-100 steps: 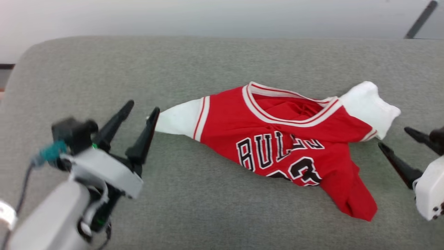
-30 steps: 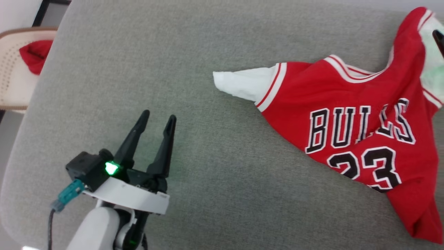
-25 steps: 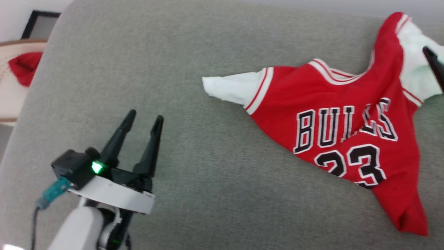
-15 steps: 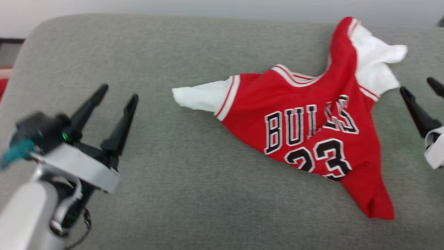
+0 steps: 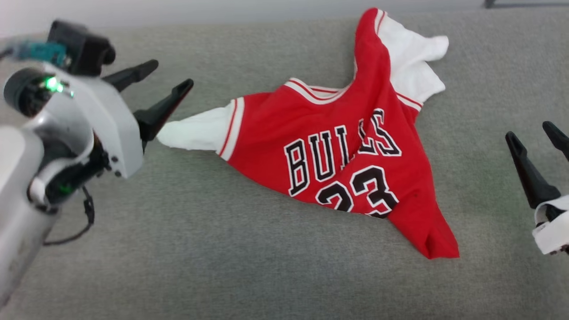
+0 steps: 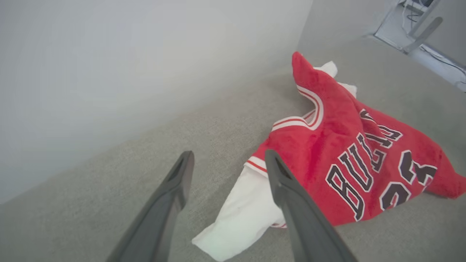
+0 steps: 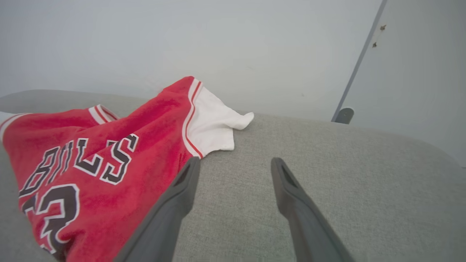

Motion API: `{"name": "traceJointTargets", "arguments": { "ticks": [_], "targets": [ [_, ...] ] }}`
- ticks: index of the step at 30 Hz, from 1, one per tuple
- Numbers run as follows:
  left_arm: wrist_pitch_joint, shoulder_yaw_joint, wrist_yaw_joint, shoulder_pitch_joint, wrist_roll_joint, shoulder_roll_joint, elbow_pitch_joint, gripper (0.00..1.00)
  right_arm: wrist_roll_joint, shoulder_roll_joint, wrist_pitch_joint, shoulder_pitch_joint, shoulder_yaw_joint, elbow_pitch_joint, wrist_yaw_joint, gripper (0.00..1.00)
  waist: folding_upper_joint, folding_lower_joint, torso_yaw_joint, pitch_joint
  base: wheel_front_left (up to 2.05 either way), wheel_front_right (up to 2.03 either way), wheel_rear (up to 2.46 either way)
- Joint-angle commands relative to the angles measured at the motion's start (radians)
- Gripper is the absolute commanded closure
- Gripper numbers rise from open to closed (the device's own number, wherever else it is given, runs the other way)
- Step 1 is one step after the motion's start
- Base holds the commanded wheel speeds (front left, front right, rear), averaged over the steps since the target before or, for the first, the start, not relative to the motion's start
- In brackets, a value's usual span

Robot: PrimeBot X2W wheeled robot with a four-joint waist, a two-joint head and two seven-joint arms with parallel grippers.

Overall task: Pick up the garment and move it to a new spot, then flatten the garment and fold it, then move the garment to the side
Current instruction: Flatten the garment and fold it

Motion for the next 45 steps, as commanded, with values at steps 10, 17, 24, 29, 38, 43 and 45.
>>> {"name": "traceJointTargets", "arguments": {
  "ticks": [10, 17, 24, 29, 38, 43, 45],
  "targets": [
    [0.163, -0.233, -0.002, -0.244, -0.147, 0.03, 0.224, 0.0, -0.084, 0.111, 0.078, 0.07, -0.091, -0.168, -0.001, 0.0, 0.0, 0.0, -0.118, 0.134, 0.0, 0.0, 0.0],
    [0.225, -0.353, -0.002, -0.303, -0.272, 0.047, 0.287, 0.0, -0.105, 0.138, 0.094, 0.084, -0.112, -0.203, -0.001, 0.0, 0.0, 0.0, -0.129, 0.154, 0.0, 0.0, 0.0],
    [0.27, -0.434, -0.003, -0.323, -0.373, 0.071, 0.271, 0.0, -0.107, 0.151, 0.106, 0.082, -0.111, -0.215, -0.001, 0.0, 0.0, 0.0, -0.115, 0.154, 0.0, 0.0, 0.0],
    [0.265, -0.465, -0.003, -0.353, -0.412, 0.084, 0.243, 0.0, -0.105, 0.154, 0.111, 0.077, -0.111, -0.217, -0.001, 0.0, 0.0, 0.0, -0.106, 0.153, 0.0, 0.0, 0.0],
    [0.275, -0.5, -0.003, -0.392, -0.475, 0.105, 0.211, 0.0, -0.093, 0.157, 0.115, 0.077, -0.1, -0.218, -0.001, 0.0, 0.0, 0.0, -0.104, 0.153, 0.0, 0.0, 0.0],
    [0.241, -0.504, -0.003, -0.41, -0.486, 0.115, 0.212, 0.0, -0.09, 0.16, 0.115, 0.083, -0.098, -0.218, -0.001, 0.0, 0.0, 0.0, -0.103, 0.15, 0.0, 0.0, 0.0],
    [0.244, -0.511, -0.003, -0.413, -0.495, 0.124, 0.211, 0.0, -0.089, 0.16, 0.117, 0.086, -0.097, -0.217, -0.001, 0.0, 0.0, 0.0, -0.102, 0.146, 0.0, 0.0, 0.0]
  ]
}}
